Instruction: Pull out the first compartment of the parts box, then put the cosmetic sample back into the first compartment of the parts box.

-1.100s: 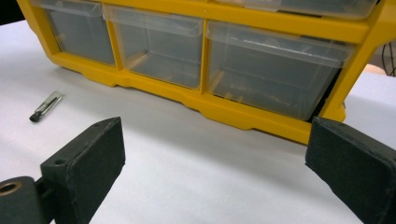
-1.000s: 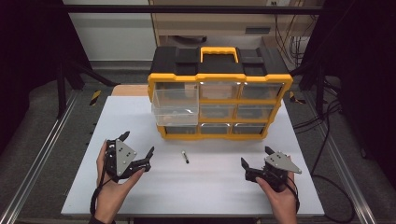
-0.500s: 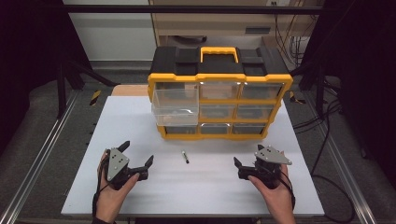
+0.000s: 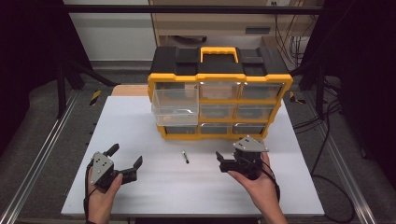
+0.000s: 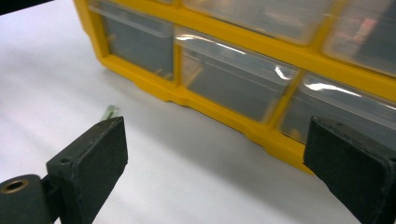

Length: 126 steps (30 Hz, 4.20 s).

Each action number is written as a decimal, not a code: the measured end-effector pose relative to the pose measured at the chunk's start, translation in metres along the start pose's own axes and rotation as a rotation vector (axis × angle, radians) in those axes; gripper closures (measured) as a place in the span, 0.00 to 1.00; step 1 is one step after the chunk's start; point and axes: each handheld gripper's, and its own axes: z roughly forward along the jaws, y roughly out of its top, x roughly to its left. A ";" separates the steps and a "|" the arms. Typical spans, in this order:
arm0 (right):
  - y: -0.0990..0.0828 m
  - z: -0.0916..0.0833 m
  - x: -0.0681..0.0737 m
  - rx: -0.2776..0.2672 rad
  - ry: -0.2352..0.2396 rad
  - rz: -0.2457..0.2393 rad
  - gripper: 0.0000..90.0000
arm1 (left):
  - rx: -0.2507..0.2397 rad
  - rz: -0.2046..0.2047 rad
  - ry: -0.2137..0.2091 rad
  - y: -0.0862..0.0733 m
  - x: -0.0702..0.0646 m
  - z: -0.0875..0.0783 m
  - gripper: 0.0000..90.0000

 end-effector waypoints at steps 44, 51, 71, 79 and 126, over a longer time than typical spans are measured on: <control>0.004 0.073 0.071 0.196 0.190 0.015 0.35 | 0.031 0.000 0.003 -0.005 0.010 0.004 0.05; 0.001 0.085 0.078 0.228 0.213 0.019 0.55 | 0.038 -0.031 -0.002 -0.006 0.013 0.003 0.06; -0.002 0.124 0.087 0.278 0.202 0.056 0.79 | 0.050 -0.026 -0.016 -0.007 0.009 0.007 0.06; -0.002 0.127 0.086 0.276 0.182 0.058 0.85 | 0.050 -0.031 -0.022 -0.007 0.008 0.008 0.06; 0.028 -0.007 -0.014 -0.040 0.115 0.148 0.90 | 0.054 -0.063 -0.040 -0.008 0.012 0.005 0.06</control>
